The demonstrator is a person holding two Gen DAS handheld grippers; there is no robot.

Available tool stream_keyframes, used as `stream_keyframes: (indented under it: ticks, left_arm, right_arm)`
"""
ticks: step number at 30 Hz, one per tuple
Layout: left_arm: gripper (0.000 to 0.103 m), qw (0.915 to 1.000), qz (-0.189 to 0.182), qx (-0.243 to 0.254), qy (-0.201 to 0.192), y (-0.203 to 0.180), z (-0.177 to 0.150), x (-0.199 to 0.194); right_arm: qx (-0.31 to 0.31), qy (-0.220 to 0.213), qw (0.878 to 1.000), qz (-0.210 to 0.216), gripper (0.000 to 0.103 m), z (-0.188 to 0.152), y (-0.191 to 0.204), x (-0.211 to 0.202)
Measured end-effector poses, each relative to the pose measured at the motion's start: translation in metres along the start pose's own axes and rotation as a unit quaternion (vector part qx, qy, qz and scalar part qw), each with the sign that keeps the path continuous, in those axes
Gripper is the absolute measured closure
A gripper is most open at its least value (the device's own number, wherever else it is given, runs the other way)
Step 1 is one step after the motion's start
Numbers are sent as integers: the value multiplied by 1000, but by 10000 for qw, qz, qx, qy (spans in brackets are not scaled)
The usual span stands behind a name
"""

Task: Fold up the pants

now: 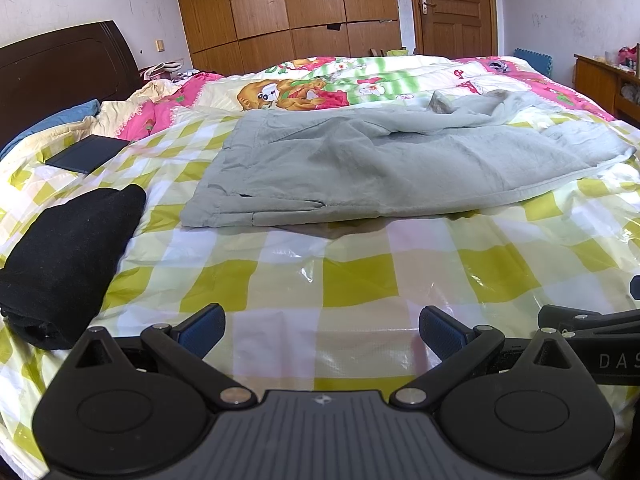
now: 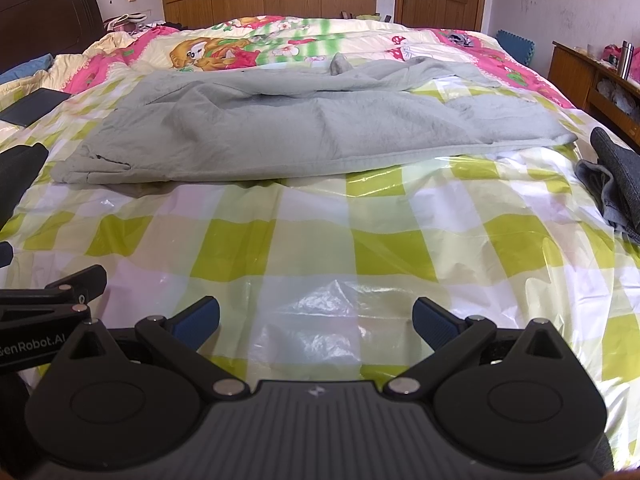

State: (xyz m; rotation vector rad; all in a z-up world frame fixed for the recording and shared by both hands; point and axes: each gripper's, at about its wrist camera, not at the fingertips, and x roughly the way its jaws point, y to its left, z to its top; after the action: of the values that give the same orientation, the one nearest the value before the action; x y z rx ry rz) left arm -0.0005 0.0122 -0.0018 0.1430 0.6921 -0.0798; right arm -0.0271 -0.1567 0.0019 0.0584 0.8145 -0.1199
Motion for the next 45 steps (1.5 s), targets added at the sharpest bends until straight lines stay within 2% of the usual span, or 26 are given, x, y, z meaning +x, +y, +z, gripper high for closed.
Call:
stream_keyframes:
  ticks: [30, 45]
  left_arm:
    - [0, 10000, 22, 15, -9, 0, 1, 0]
    - [0, 9997, 99, -109, -171, 15, 15, 13]
  right_arm:
    - [-17, 2, 10000, 23, 1, 0, 2, 3]
    - [-292, -221, 9989, 288, 1, 24, 19, 9]
